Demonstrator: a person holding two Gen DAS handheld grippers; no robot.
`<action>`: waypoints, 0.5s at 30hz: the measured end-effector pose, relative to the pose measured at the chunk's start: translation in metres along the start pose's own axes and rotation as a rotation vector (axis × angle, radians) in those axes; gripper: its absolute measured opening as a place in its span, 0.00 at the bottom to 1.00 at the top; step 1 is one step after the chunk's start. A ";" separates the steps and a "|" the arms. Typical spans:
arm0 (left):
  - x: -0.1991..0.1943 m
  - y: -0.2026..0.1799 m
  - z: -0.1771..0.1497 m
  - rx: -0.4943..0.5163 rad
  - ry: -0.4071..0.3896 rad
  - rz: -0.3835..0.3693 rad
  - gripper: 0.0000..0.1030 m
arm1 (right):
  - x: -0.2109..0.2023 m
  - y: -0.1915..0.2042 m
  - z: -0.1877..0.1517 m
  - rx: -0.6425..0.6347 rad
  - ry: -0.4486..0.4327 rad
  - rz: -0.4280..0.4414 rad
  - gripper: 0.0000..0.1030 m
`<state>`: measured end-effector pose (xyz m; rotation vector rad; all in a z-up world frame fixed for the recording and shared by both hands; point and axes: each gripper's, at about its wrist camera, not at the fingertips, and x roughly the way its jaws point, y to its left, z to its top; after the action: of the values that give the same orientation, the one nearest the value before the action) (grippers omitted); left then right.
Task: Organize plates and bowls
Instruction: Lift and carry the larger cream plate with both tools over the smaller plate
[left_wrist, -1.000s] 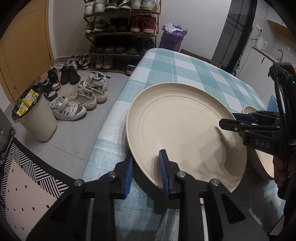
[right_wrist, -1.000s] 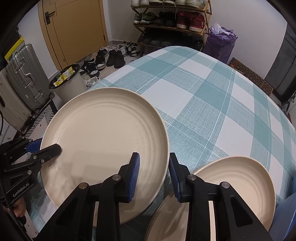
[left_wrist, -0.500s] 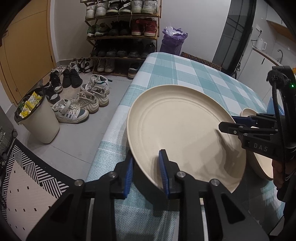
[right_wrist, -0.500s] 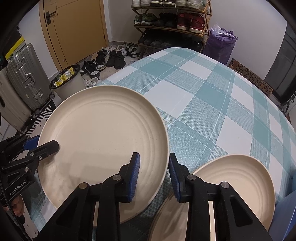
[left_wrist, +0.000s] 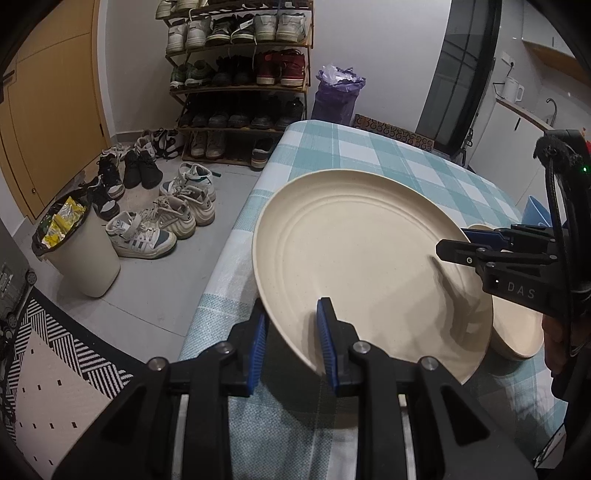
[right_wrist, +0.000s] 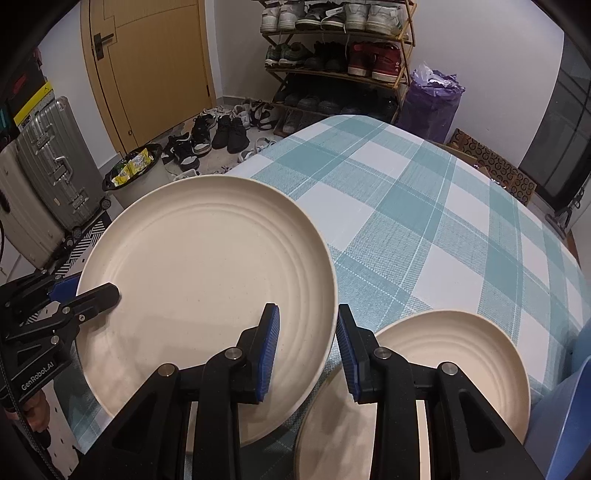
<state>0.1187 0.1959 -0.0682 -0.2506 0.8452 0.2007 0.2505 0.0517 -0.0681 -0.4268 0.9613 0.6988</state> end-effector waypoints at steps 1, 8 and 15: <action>-0.002 -0.001 0.001 0.004 -0.003 -0.001 0.24 | -0.003 0.000 0.000 0.000 -0.005 -0.004 0.31; -0.013 -0.012 0.005 0.028 -0.027 -0.006 0.24 | -0.022 -0.005 -0.004 0.011 -0.031 -0.017 0.31; -0.022 -0.027 0.008 0.060 -0.043 -0.020 0.24 | -0.041 -0.012 -0.011 0.028 -0.052 -0.037 0.31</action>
<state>0.1174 0.1714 -0.0427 -0.1979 0.8043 0.1616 0.2371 0.0223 -0.0380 -0.3991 0.9112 0.6595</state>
